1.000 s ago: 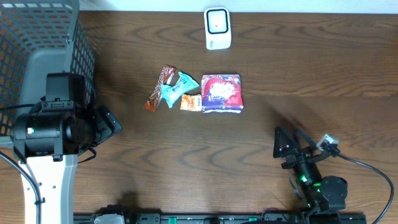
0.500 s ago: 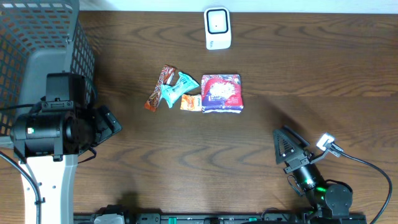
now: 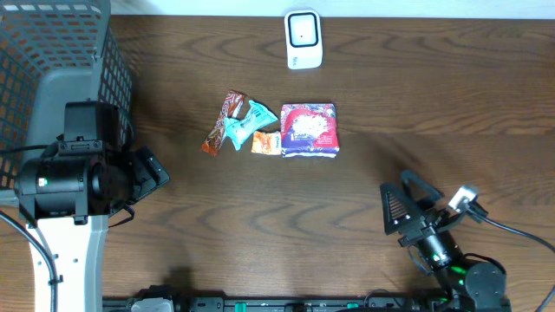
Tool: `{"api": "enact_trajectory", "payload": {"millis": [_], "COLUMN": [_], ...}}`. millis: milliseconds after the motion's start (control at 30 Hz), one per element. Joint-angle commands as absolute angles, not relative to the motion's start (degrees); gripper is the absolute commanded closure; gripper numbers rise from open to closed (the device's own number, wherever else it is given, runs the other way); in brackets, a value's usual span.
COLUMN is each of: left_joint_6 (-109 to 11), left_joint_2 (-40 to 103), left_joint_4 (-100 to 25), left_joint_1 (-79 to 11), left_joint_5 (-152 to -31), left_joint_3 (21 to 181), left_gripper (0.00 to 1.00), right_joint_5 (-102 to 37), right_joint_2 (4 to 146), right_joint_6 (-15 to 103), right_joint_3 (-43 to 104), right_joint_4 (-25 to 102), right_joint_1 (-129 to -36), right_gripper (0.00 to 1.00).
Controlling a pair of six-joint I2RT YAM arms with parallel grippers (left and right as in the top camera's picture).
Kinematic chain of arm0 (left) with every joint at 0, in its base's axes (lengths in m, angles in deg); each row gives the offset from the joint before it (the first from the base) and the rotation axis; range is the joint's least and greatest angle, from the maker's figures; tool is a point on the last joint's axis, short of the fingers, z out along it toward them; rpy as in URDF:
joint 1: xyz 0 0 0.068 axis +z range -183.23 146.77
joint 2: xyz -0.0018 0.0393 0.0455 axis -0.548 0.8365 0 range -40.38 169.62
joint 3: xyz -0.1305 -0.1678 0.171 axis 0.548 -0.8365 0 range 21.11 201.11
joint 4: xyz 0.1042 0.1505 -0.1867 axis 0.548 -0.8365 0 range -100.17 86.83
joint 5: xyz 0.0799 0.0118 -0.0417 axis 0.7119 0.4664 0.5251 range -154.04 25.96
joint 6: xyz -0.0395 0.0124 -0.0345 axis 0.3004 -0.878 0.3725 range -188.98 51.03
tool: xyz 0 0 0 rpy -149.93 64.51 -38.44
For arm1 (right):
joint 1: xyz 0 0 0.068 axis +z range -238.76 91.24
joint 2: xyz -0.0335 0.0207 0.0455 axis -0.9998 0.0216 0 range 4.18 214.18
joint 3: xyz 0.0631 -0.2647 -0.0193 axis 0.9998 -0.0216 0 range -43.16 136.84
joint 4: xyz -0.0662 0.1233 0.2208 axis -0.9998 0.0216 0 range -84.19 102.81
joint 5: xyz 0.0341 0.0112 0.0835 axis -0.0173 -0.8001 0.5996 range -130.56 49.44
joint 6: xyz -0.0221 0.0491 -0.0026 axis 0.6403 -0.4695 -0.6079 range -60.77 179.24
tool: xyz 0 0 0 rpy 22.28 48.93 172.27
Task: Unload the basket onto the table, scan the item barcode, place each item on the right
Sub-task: 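Raise the right gripper and reach toward the purple tissue pack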
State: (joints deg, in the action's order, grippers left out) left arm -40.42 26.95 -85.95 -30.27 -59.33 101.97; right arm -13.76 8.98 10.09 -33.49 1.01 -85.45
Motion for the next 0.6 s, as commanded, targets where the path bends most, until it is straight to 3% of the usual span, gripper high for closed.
{"api": "enact_trajectory", "payload": {"millis": [0, 333, 567], "left_joint_6": [-39.7, -39.7, -39.7], "left_joint_2": [26.9, 26.9, 26.9], "left_joint_4": [-86.3, -86.3, -86.3], "left_joint_1": [-30.0, -30.0, -30.0], "left_joint_5": [-58.4, -58.4, -58.4], "left_joint_3": [101.4, 101.4, 101.4], "left_gripper": [0.02, 0.02, 0.02], "right_joint_5": [-13.1, -4.5, -7.8], "right_joint_2": [14.1, 39.3, 54.6], "right_joint_6": [17.7, 30.3, 37.6], "right_joint_3": [-28.6, -14.0, -4.3], "right_joint_4": [3.4, 11.1, 19.9], "right_joint_1": [-85.0, -84.0, -75.6], "right_gripper": [0.01, 0.01, 0.01]}}
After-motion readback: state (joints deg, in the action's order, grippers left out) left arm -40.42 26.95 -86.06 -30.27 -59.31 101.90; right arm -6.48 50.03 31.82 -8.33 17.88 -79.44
